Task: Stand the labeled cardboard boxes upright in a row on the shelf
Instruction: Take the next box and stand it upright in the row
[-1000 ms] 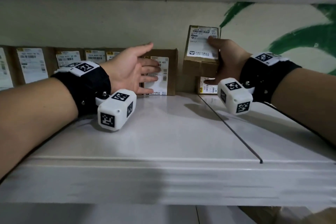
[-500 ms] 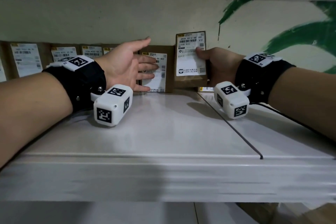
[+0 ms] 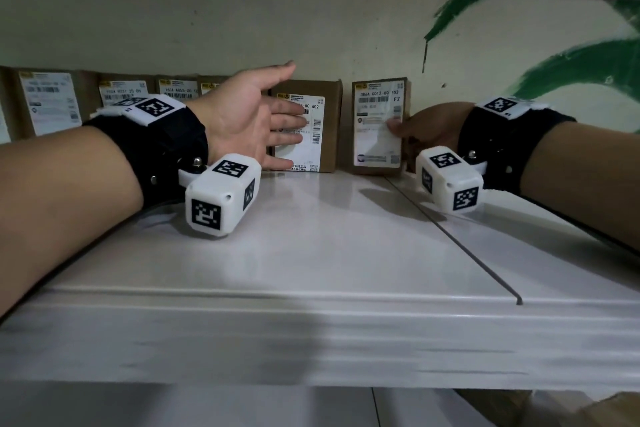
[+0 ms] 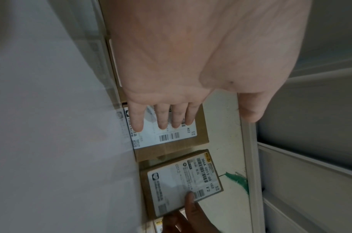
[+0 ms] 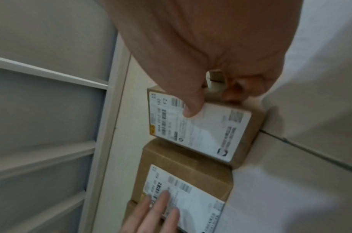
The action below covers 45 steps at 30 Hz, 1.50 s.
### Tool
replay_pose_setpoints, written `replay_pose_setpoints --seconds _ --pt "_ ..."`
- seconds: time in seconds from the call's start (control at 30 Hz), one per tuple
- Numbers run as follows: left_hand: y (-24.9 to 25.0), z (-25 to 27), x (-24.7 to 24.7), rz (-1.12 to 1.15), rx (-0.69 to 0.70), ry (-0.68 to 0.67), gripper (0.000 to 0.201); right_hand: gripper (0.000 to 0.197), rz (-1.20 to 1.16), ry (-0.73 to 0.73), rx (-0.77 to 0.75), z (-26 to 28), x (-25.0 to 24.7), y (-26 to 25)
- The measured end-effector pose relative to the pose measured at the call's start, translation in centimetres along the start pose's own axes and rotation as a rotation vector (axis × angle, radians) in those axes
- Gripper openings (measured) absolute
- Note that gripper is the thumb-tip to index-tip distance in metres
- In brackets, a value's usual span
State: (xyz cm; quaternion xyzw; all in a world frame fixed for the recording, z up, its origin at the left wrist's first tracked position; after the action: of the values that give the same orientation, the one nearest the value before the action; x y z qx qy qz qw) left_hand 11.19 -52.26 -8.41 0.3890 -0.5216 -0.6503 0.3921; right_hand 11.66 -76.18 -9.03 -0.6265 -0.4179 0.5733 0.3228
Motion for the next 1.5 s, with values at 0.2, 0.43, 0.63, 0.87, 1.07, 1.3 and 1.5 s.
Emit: replay_pose_setpoints --seconds 0.2,0.43,0.63,0.87,1.07,1.3,1.5 --pt "0.0 -0.4 0.3 0.024 0.0 -0.036 0.084 0.013 -0.184 0.006 0.032 -1.3 1.3 0.4" --pt "-0.1 -0.8 0.7 0.008 -0.016 -0.053 0.089 0.052 -0.24 0.125 0.008 -2.3 -0.2 0.9" --pt "-0.3 -1.4 0.4 0.025 -0.024 -0.054 0.087 0.033 -0.224 -0.02 -0.021 -1.9 0.3 0.6" --pt "-0.5 -1.5 1.1 0.058 -0.027 -0.094 0.092 0.063 -0.24 -0.108 -0.022 -1.7 1.7 0.9" --pt "0.0 -0.9 1.5 0.059 -0.028 -0.079 0.089 0.059 -0.223 -0.061 -0.057 -0.1 0.7 0.3" --pt "3.6 0.7 6.2 0.066 -0.023 -0.157 0.066 0.024 -0.454 0.049 -0.066 1.4 -1.9 0.3" --pt "4.6 -2.8 10.4 0.132 -0.126 -0.091 0.089 0.047 -0.516 0.108 -0.091 0.5 -2.9 0.9"
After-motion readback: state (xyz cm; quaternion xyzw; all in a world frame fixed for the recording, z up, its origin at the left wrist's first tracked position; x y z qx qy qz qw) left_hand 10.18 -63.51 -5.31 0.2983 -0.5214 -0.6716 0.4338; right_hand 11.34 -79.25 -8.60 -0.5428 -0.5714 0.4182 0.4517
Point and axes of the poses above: each hand's wrist, its own z-axis away from the middle knuckle, its own x-axis out of the palm, y = z × x, the point moved 8 cm from there along -z, towards the middle knuckle, and after that the axes turned 13 degrees about -x, right-handed, at the moved point
